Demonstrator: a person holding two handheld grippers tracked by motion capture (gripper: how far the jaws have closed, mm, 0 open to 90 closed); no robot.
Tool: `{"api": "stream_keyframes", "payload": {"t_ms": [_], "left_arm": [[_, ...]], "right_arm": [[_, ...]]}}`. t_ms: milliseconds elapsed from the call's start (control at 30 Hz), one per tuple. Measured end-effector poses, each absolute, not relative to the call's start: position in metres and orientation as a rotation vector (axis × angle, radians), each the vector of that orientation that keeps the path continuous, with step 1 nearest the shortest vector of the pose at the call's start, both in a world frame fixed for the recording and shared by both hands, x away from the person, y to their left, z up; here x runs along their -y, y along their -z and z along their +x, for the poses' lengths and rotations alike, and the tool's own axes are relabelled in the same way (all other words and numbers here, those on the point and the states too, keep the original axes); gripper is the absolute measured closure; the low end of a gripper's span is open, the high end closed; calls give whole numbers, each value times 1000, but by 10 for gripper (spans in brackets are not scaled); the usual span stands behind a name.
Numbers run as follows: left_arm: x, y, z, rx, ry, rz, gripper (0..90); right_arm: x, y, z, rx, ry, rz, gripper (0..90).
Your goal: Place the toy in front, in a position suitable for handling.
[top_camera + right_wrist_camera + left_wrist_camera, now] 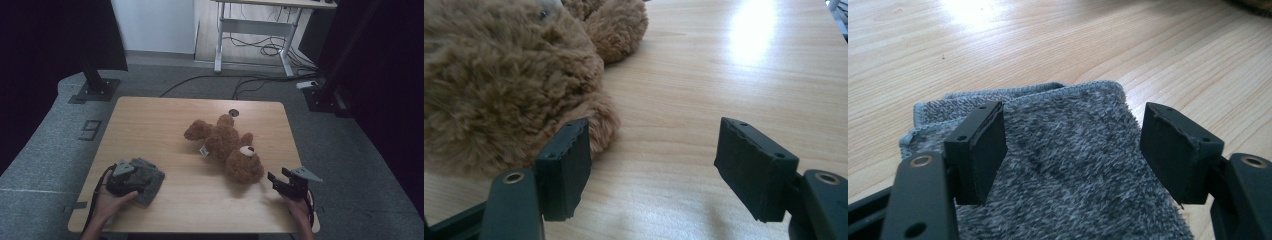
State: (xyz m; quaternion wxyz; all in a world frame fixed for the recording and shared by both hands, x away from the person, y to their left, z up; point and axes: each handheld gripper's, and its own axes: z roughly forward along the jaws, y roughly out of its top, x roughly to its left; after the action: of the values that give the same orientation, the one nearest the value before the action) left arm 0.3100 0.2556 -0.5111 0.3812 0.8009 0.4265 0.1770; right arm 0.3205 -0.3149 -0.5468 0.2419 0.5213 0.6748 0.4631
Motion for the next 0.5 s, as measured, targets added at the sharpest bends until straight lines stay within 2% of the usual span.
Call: {"api": "stream_keyframes", "payload": {"t_ms": [500], "left_arm": [[-262,508,309,-1094,-433,2010,271]], "right_arm": [[311,547,322,-1854,-1288,1399,300]]}}
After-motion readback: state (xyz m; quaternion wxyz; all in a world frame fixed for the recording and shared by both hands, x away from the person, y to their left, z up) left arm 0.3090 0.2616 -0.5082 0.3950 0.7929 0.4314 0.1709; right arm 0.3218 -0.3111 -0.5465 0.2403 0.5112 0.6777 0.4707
